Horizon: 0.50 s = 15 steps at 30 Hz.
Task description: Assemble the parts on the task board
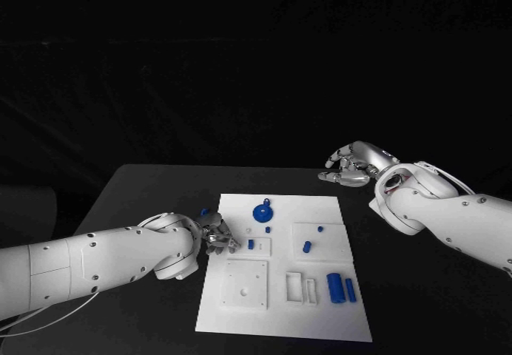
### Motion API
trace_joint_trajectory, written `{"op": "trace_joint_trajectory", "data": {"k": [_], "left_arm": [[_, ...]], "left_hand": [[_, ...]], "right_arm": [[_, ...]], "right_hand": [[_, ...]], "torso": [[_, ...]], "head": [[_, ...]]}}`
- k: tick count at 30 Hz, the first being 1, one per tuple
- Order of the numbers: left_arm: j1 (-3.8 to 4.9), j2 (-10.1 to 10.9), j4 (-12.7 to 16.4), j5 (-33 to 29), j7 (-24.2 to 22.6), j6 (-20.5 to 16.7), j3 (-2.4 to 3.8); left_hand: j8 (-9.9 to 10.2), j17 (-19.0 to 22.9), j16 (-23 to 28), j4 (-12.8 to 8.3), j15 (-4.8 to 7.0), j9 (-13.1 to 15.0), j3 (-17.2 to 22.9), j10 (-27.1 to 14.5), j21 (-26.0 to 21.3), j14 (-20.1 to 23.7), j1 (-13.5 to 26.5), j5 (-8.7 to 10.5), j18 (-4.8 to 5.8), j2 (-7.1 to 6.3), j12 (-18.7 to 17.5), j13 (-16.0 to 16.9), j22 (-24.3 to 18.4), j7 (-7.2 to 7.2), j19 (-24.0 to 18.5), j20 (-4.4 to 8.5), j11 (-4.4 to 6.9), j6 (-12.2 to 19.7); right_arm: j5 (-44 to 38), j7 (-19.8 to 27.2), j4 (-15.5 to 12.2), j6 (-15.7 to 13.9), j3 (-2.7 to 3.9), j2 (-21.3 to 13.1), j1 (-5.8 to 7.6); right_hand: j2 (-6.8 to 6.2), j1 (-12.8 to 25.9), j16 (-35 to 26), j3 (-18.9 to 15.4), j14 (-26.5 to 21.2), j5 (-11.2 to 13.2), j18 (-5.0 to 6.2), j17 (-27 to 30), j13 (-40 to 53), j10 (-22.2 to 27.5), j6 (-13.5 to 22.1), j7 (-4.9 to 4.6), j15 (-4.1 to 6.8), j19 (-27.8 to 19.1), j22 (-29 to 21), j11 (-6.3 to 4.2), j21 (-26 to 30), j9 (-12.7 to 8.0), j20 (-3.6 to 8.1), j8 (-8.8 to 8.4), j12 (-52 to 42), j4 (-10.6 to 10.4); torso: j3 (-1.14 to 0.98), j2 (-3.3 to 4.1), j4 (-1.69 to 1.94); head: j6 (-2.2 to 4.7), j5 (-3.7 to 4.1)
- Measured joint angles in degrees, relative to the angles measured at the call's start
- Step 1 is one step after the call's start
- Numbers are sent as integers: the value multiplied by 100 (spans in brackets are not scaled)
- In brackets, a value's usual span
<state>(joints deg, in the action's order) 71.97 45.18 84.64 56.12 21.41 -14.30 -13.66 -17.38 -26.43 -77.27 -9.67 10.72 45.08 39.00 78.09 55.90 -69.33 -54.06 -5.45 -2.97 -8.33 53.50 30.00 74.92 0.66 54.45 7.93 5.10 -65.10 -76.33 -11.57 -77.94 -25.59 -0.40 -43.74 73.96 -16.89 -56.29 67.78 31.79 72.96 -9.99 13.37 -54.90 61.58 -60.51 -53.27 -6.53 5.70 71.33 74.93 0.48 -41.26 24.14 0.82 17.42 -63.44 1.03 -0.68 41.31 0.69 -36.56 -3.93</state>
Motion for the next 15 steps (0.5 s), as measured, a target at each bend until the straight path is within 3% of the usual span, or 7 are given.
{"op": "trace_joint_trajectory", "data": {"k": [2,5,7,9,12,15], "left_arm": [[22,85,42,-97,-65,-105,32],[128,163,53,-241,-158,-235,66],[153,199,47,-309,-205,-290,210],[204,248,42,-380,-271,-351,348],[268,324,-16,-485,-358,-414,471],[407,398,-123,-607,-412,-421,526]], "left_hand": [[176,67,137,61,-86,-113,47,-82,-93,116,-97,87,79,-230,-144,-66,-11,158,-84,-36,-101,246],[212,129,259,172,-144,-144,32,-148,-168,175,-138,129,79,-438,-281,-121,-34,220,-146,-54,-163,325],[267,181,364,231,-204,-177,17,-234,-253,234,-158,129,80,-529,-388,-166,-57,260,-236,-67,-197,410],[292,214,435,269,-205,-204,-20,-257,-305,272,-157,152,168,-603,-466,-197,-70,280,-256,-86,-213,465],[323,270,563,320,-251,-232,-72,-370,-404,359,-164,152,168,-683,-594,-245,-99,318,-329,-118,-246,523],[358,325,698,380,-313,-258,-101,-455,-504,433,-195,152,168,-714,-740,-299,-128,358,-412,-115,-286,594]], "right_arm": [[0,0,5,0,0,-1,0],[0,0,12,0,0,-2,0],[0,1,18,0,0,-1,0],[0,1,21,-1,0,0,0],[0,1,24,-1,0,2,-1],[0,2,27,-1,0,3,-2]], "right_hand": [[0,0,0,0,0,0,0,0,0,1,0,0,0,0,0,-1,22,0,0,0,0,0],[0,0,0,-1,0,0,1,1,0,1,1,1,0,0,0,-1,23,0,0,0,0,-1],[0,0,0,-17,-1,0,0,1,0,1,1,1,-1,0,0,-1,23,0,0,0,0,-17],[0,0,0,-16,-1,0,0,1,0,1,7,7,-1,0,0,-1,23,0,0,0,0,-17],[0,0,0,-17,-1,0,1,1,0,1,-5,-4,-1,0,-1,-1,23,0,0,0,0,-17],[0,0,0,-16,-1,0,1,1,0,1,-13,-10,-1,0,-1,-1,23,0,0,0,0,-17]], "torso": [[0,0,0],[-1,-2,0],[-2,-2,0],[-2,-2,0],[-2,-2,2],[-1,-2,2]], "head": [[11,5],[28,8],[41,9],[59,9],[85,-2],[120,-13]]}}
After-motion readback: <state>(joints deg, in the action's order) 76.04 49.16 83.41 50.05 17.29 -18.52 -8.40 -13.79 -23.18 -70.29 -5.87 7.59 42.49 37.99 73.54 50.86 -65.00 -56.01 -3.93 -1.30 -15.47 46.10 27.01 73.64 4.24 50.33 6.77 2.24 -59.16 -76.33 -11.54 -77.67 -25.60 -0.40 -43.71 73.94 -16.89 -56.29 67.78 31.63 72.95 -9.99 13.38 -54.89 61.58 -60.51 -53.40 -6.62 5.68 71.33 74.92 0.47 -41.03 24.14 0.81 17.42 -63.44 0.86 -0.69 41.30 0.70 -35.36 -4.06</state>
